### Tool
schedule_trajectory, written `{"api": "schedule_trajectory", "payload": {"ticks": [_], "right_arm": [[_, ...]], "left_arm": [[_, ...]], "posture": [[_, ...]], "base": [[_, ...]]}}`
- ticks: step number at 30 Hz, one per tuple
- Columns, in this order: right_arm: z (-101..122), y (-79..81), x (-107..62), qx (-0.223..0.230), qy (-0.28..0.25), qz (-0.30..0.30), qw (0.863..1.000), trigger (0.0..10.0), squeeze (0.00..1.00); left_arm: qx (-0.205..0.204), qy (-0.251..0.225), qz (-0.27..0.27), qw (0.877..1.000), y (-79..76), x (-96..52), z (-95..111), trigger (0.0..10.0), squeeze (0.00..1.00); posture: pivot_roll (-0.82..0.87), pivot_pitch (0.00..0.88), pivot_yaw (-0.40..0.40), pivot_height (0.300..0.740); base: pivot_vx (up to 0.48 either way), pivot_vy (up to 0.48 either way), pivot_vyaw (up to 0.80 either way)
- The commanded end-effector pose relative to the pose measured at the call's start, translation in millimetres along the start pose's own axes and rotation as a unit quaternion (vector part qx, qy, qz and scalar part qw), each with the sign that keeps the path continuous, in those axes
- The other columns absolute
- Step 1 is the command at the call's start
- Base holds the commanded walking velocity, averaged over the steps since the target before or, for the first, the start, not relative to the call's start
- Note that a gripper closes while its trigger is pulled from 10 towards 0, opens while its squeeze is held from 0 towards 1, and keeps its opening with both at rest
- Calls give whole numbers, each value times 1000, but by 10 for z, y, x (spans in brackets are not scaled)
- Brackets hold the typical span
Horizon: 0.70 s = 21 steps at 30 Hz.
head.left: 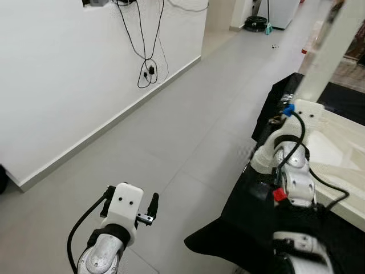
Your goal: Building children table
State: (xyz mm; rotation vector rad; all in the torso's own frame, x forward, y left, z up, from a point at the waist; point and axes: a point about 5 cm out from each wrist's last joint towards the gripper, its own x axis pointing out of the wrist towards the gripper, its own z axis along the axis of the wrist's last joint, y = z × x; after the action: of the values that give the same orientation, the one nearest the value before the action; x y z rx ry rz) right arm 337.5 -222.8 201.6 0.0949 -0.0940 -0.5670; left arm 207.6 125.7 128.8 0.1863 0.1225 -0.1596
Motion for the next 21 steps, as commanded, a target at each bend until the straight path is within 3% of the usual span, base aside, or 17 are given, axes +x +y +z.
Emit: {"api": "schedule_trajectory", "payload": {"ticks": [1, 8, 10, 11, 13, 16, 17, 18, 19, 20, 21], "right_arm": [[-263, -283, -38, -13, 65, -85, 994, 0, 0], [-147, -542, -6, -26, 41, -151, 987, 0, 0], [-59, -886, 71, -28, 25, -225, 974, 0, 0], [-59, -886, 71, -28, 25, -225, 974, 0, 0], [6, -1120, 82, -30, 18, -274, 961, 0, 0], [35, -1154, 66, -32, 14, -279, 960, 0, 0], [46, -1036, 60, -38, 8, -245, 969, 5294, 0], [46, -1036, 60, -38, 8, -245, 969, 5294, 0], [38, -917, 50, -35, 7, -213, 976, 10000, 0], [29, -782, 20, -35, 3, -183, 982, 10000, 47], [12, -672, -9, -29, 4, -159, 987, 10000, 1000]], "left_arm": [[-2, 4, -4, 1000, -18, -13, -31, 10000, 0], [-2, 4, -4, 1000, -25, -21, -36, 10000, 0], [-3, 3, -4, 1000, -25, -17, -33, 10000, 0], [-3, 3, -4, 1000, -25, -17, -33, 10000, 0], [-2, 3, -5, 1000, -26, -14, -32, 10000, 0], [-3, 4, -6, 1000, -25, -14, -33, 10000, 0], [-2, 5, -7, 1000, -26, -14, -36, 10000, 0], [-2, 5, -7, 1000, -26, -14, -36, 10000, 0], [-2, 5, -8, 1000, -30, -14, -40, 10000, 0], [-1, 6, -9, 1000, -33, -14, -45, 10000, 0], [0, 6, -9, 1000, -35, -14, -47, 10000, 0]], "posture": [[118, 72, -70, 740], [112, 61, -71, 740], [113, 63, -70, 740], [113, 63, -70, 740], [112, 63, -67, 740], [111, 64, -64, 740], [108, 63, -62, 740], [108, 63, -62, 740], [110, 62, -63, 740], [115, 61, -64, 740], [116, 61, -63, 740]], "base": [[0, 0, 0], [0, 0, 0], [0, 0, 0], [0, 0, 0], [0, 0, 0], [0, 0, 0], [0, 0, 0], [0, 0, 0], [0, 0, 0], [0, 0, 0], [0, 0, 0]]}}
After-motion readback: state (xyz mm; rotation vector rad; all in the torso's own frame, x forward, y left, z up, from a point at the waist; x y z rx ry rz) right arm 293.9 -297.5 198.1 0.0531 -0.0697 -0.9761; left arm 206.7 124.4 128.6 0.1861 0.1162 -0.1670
